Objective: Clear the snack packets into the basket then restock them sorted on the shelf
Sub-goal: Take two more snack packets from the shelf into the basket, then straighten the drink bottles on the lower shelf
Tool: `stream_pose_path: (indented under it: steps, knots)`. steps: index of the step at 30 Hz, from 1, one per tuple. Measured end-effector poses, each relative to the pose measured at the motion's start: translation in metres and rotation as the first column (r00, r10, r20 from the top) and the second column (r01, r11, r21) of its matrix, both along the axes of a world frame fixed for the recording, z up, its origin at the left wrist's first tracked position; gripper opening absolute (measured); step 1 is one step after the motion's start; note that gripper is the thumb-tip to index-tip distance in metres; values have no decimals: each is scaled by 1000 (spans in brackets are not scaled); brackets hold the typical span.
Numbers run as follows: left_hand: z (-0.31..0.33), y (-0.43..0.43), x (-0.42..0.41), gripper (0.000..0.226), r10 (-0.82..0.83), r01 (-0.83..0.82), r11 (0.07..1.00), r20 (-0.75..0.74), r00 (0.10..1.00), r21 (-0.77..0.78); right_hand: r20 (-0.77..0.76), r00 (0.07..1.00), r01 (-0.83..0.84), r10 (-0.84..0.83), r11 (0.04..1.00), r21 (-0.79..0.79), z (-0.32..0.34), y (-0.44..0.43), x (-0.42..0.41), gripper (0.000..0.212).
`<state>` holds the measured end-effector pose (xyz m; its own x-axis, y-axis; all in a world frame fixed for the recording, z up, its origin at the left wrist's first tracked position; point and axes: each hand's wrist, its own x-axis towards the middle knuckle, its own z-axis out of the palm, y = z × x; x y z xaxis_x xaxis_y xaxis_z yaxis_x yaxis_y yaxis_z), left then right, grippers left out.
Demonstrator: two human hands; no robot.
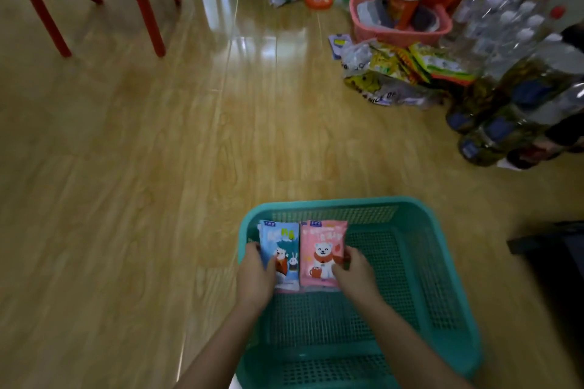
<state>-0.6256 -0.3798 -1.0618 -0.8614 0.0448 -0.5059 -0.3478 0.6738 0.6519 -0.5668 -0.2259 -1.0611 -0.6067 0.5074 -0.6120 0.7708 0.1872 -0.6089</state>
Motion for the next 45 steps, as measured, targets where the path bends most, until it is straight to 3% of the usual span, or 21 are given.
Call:
stream_pose_path:
  steps: [4,7,9,12,16,22,26,30,33,41,45]
  knots:
    - [11,2,2,32,-102,101,995,-46,994,-16,49,995,-89,85,992,88,10,-3,5,38]
    - [57,-16,1,29,-221,217,973,-53,974,-73,12,995,-101,100,989,107,60,4,6,45]
    - [104,-30,2,27,-273,267,959,-55,961,-100,-36,992,-114,119,985,128,111,12,12,38]
    - [196,-43,4,16,-327,316,940,-76,942,-125,-117,970,-178,213,950,256,206,26,29,26]
    - [346,-43,5,19,-373,345,921,-156,915,-182,-150,942,-229,299,903,363,365,45,54,21]
    - [589,-15,6,15,-405,410,912,-234,884,-27,-237,955,-62,180,899,433,616,83,105,22]
    - [728,3,19,13,-492,500,863,-355,795,-74,-272,955,38,119,860,509,745,102,159,24]
    - [820,16,44,13,-589,585,791,-478,651,-179,-278,959,122,51,812,571,828,104,222,26]
    - [864,29,66,13,-687,647,698,-544,482,-308,-293,956,190,-4,769,610,861,93,261,26]
    - [922,74,127,14,-730,784,473,-677,93,-402,-322,916,398,-238,624,672,916,38,372,28]
    - [946,113,178,12,-673,852,318,-732,-106,-416,-342,852,508,-397,467,724,940,8,447,28]
